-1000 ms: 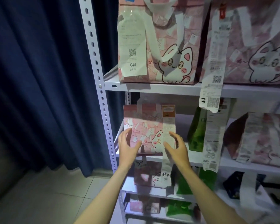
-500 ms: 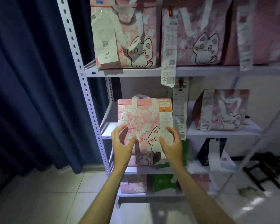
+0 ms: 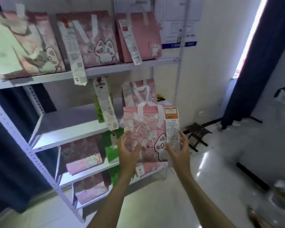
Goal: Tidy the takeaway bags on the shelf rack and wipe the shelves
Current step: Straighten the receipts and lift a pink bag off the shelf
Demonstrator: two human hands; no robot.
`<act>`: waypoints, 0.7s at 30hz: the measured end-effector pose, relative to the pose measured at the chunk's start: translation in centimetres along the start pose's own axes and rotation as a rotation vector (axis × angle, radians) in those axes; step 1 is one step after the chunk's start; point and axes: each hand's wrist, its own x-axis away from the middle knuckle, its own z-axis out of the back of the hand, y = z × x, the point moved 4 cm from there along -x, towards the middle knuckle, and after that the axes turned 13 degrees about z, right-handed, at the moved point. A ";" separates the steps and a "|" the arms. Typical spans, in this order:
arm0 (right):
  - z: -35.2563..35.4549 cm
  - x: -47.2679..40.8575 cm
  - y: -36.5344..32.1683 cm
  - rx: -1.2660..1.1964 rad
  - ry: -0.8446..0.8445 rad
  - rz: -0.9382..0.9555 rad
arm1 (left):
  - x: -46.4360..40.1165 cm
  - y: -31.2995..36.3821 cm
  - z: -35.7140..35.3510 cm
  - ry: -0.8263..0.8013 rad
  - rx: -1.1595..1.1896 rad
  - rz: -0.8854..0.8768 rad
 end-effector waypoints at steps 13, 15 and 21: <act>22.3 -7.2 3.2 0.192 0.354 -0.005 | 1.7 0.8 -26.3 -0.370 0.038 0.046; 24.3 -9.7 3.8 0.211 0.393 0.021 | 0.5 1.0 -30.2 -0.398 0.047 0.046; 29.6 -17.0 5.7 0.270 0.467 0.061 | -3.2 1.0 -40.7 -0.479 0.100 0.077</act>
